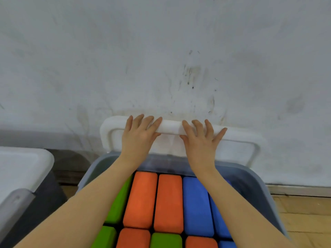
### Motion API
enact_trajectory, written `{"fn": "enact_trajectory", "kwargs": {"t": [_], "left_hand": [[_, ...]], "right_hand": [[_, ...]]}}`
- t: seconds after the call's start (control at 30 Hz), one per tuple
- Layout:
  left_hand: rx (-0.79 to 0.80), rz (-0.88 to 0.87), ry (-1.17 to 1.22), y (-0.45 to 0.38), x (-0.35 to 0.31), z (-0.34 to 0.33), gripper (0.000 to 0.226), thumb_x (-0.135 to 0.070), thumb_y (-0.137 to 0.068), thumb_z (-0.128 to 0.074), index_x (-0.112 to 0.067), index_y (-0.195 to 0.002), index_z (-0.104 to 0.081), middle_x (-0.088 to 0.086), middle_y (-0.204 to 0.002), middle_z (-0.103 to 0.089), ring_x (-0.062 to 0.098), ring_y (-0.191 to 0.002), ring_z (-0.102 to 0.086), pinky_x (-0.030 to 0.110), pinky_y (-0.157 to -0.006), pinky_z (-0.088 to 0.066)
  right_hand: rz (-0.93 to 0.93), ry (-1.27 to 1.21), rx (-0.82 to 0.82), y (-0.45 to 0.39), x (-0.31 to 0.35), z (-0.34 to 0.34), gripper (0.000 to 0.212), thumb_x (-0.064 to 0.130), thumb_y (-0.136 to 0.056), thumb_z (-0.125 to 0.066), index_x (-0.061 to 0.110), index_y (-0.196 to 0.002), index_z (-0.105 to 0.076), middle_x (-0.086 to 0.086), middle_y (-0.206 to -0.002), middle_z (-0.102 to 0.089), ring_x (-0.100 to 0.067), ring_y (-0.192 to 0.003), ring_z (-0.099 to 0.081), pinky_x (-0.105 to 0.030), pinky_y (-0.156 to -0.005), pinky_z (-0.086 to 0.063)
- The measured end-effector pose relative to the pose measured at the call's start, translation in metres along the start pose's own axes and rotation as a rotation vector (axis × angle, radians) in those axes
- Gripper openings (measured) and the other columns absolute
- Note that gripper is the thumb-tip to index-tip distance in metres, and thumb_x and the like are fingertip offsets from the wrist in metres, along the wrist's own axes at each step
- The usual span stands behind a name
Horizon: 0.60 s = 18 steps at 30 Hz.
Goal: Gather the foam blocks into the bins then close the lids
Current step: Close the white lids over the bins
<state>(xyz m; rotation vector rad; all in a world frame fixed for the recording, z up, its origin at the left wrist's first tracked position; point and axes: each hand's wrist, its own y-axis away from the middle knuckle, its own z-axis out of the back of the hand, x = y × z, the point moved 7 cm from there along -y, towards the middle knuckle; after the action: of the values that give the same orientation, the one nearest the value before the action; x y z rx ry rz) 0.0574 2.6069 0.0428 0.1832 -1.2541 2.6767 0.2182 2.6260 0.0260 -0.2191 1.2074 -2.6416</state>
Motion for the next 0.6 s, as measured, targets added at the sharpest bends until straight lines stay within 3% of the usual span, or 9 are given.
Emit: {"fn": "enact_trajectory", "kwargs": {"t": [0.17,0.3,0.43,0.6], "left_hand": [[-0.172,-0.055,0.002,-0.036,0.018,0.047,0.036,-0.031,-0.085,-0.056,-0.016,-0.117,-0.065,0.009,-0.110,-0.067,0.035,-0.103,-0.061,0.054,-0.095,-0.043],[-0.253,-0.037,0.048,-0.069,0.039,0.098,0.036,-0.031,-0.087,-0.053,-0.015,-0.117,-0.066,0.010,-0.111,-0.067,0.036,-0.106,-0.061,0.055,-0.097,-0.042],[-0.353,0.013,0.081,-0.090,0.063,0.151,0.036,-0.032,-0.090,-0.053,-0.015,-0.120,-0.063,0.009,-0.114,-0.066,0.036,-0.108,-0.060,0.054,-0.097,-0.043],[-0.487,-0.045,0.069,-0.096,0.081,0.199,0.031,-0.032,-0.090,-0.055,-0.017,-0.117,-0.058,0.007,-0.110,-0.067,0.033,-0.104,-0.062,0.052,-0.094,-0.045]], "right_hand": [[-0.028,0.046,-0.096,-0.035,0.012,0.045,0.038,0.028,-0.086,-0.057,0.024,-0.123,-0.049,-0.010,-0.118,-0.059,-0.043,-0.118,-0.050,-0.079,-0.094,-0.022],[0.006,0.115,-0.198,-0.071,0.029,0.095,0.052,0.017,-0.082,-0.072,0.022,-0.127,-0.049,-0.012,-0.124,-0.055,-0.044,-0.122,-0.045,-0.078,-0.098,-0.016],[0.042,0.096,-0.276,-0.107,0.058,0.149,0.060,0.003,-0.078,-0.071,0.020,-0.131,-0.048,-0.010,-0.126,-0.041,-0.041,-0.127,-0.035,-0.073,-0.103,-0.007],[0.014,0.079,-0.349,-0.134,0.089,0.218,0.045,-0.005,-0.076,-0.058,0.016,-0.116,-0.062,-0.011,-0.116,-0.046,-0.036,-0.110,-0.045,-0.071,-0.100,-0.028]]}}
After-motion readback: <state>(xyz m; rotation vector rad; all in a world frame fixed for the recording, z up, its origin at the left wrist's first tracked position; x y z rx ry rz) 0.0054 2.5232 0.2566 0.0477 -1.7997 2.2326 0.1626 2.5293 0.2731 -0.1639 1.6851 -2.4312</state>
